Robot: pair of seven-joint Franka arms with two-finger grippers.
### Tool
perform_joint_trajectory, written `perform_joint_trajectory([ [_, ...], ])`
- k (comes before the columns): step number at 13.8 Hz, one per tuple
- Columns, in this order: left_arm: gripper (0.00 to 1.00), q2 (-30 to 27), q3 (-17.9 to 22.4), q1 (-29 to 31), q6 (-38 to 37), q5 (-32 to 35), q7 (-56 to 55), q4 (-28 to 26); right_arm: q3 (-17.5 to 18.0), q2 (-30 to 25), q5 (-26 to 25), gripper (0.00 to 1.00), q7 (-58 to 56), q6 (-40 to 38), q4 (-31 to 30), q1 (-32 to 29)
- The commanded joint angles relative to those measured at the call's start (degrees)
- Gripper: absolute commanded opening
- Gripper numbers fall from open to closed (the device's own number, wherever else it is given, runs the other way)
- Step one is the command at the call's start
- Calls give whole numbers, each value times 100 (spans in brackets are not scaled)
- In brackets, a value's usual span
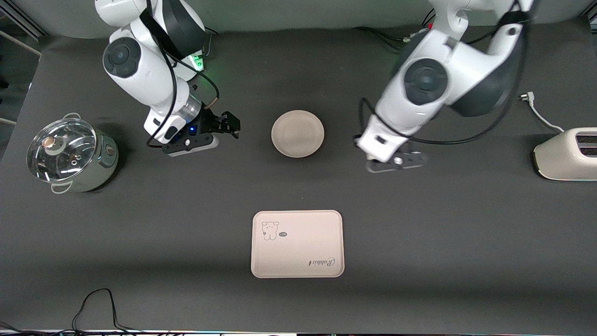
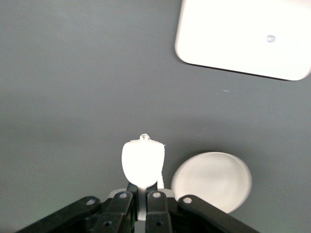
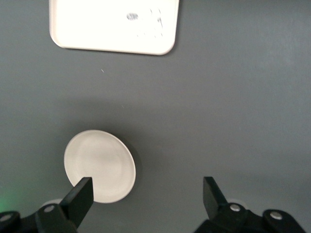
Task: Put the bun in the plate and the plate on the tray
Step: 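Carry the bun with the left gripper over the white plate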
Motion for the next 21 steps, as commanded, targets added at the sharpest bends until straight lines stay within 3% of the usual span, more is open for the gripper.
perform_joint_trajectory([
  [1,0,585,-25,-636,593,154,-1029,172,-260,-55,391,100,-11,-125,-266,-11],
  [3,0,989,-25,-1084,1102,416,-1653,155,-437,-64,804,100,-370,-46,-400,-11],
  [8,0,1869,-16,-1823,1781,1305,-2455,76,-481,-99,876,100,-389,85,-619,15],
  [11,0,1905,-25,-1912,2413,1446,-2623,-538,-473,-134,876,100,-415,174,-699,24],
  [15,2,1949,-25,-2009,2538,1534,-2640,-873,-473,-91,876,100,-451,253,-708,50],
  [16,7,1958,-16,-2052,2555,1534,-2640,-908,-473,-82,876,100,-451,271,-708,76],
  [17,41,1984,-16,-2070,2555,1534,-2640,-909,-473,-82,876,100,-451,271,-716,76],
  [18,97,1984,-25,-2070,2555,1534,-2684,-909,-473,-82,876,100,-451,271,-716,76],
  [21,100,1976,-25,-2088,2564,1543,-2790,-909,-473,-82,876,100,-451,262,-743,76],
])
